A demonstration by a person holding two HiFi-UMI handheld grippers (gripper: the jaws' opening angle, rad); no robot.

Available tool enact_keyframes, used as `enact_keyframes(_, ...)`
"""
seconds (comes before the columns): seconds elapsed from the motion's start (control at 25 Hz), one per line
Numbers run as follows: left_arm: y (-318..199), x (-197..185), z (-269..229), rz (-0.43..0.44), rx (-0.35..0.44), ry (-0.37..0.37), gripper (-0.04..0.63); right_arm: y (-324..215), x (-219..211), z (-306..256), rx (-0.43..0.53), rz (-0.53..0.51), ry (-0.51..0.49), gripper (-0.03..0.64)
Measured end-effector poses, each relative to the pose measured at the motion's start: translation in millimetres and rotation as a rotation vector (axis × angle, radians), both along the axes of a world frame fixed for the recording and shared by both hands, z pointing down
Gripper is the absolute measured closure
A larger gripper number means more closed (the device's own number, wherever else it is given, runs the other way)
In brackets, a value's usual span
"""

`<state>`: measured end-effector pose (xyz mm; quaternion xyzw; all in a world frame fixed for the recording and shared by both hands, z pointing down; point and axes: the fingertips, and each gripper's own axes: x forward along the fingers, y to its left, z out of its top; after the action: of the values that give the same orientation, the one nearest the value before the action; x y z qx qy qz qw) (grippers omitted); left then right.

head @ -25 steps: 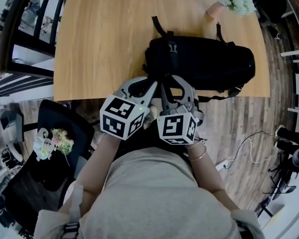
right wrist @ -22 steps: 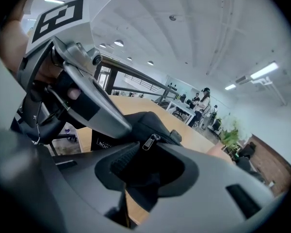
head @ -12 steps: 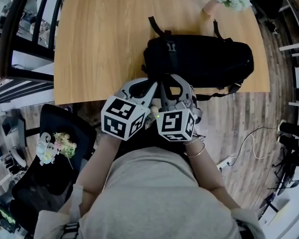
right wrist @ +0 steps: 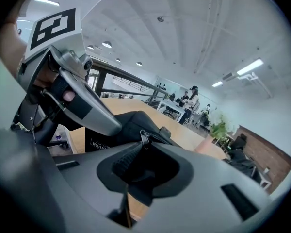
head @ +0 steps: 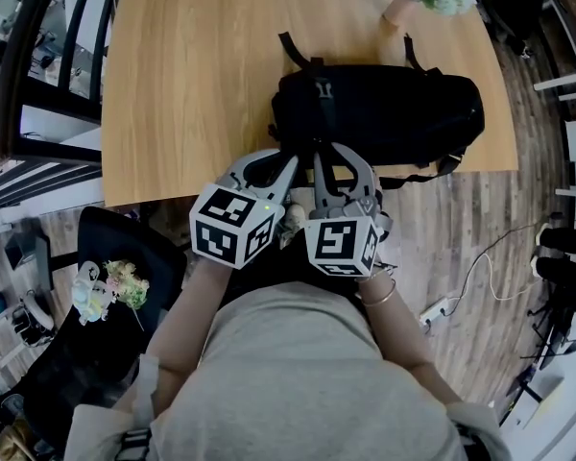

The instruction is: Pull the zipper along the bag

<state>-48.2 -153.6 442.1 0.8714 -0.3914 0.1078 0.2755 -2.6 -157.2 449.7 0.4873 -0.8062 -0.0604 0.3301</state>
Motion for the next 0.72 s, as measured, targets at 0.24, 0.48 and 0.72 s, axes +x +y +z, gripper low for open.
enact_keyframes(0.24,-1.0,0.4,-1.1,0.0,0.005,-0.001,0.551,-1.1,1.8,-8.2,0.053,-0.008,0.031,0.545)
enact_keyframes(0.48,-2.6,-0.2,-2.9,-0.009,0.006,0.002,0.551,0.9,-1.0,-16.7,0.123,-0.049,0.074,0.552)
enact_keyframes(0.72,-4.2,-0.7,-3.1,-0.012,0.006,0.004,0.551,0.3,-3.4,-21.5,0.166,-0.091,0.115,0.561)
